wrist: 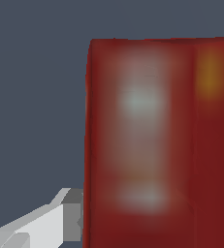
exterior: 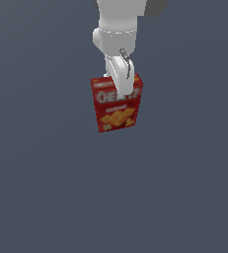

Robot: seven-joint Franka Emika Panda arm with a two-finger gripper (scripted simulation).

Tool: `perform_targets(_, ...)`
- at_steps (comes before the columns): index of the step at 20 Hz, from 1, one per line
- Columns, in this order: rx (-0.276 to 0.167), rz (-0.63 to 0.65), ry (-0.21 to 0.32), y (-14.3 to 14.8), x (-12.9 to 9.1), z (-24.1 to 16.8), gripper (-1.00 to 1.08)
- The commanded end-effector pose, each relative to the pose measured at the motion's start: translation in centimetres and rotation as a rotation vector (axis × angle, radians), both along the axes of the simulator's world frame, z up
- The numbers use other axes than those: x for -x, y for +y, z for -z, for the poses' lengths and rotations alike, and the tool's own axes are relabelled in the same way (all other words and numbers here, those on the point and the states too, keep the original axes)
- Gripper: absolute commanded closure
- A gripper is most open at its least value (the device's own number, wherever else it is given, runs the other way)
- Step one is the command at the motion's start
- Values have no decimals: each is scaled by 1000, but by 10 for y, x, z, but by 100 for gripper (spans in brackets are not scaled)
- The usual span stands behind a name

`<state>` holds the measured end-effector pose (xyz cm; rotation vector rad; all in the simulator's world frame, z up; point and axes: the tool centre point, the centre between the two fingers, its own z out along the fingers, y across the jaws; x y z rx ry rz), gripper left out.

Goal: Pick up the object and move it to a goal position.

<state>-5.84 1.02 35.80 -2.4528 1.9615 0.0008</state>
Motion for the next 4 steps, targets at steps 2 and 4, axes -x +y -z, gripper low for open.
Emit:
perform_targets(2,1,-1,0,-4,2,-8,108)
perform_targets(4,1,-1,0,-4,3,-9,108)
